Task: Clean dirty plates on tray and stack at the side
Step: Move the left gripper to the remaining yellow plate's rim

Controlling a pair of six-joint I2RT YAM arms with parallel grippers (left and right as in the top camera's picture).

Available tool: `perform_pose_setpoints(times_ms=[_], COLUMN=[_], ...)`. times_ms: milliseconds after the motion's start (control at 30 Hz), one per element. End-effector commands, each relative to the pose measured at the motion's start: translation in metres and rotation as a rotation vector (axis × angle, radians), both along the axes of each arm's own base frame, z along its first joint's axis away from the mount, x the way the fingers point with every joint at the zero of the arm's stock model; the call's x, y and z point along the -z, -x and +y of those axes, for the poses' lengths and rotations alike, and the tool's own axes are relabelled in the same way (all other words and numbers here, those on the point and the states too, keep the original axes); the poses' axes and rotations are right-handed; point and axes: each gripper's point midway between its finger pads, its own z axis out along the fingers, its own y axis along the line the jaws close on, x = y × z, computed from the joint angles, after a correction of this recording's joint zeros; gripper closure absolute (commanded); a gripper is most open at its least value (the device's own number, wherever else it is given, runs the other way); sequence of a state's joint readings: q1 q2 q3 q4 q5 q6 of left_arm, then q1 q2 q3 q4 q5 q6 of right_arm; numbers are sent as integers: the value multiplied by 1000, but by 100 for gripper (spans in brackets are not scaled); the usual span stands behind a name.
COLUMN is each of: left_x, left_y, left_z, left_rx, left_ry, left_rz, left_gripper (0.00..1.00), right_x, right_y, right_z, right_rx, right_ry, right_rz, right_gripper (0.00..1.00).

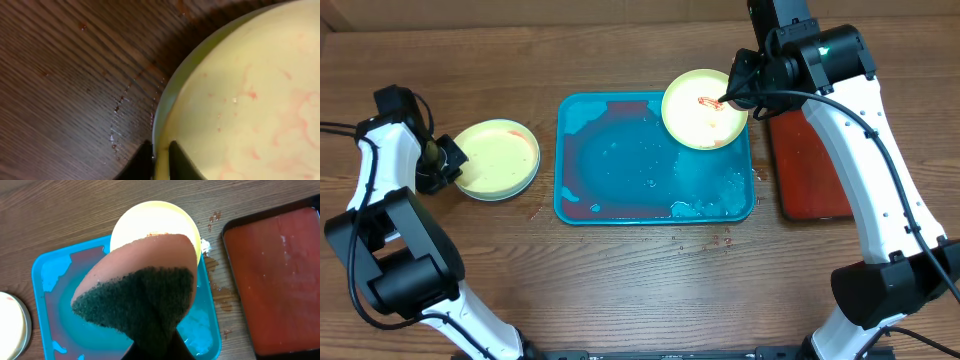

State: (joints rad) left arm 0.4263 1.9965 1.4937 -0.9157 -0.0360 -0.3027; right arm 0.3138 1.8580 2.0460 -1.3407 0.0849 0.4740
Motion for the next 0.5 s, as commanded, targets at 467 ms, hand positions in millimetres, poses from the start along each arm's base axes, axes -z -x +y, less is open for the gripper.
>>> perform_pose_setpoints(times_ms=[467], left_x=[-122], left_y=[-82], left_z=[-127], left_rx=[571], left_ry=[248], left_rz=[-377], left_gripper=[42], right_x=[-15], right_y=[-3], right_z=[-2], right_rx=[9], right_ry=[-13], right_rz=[-45], right_gripper=[96])
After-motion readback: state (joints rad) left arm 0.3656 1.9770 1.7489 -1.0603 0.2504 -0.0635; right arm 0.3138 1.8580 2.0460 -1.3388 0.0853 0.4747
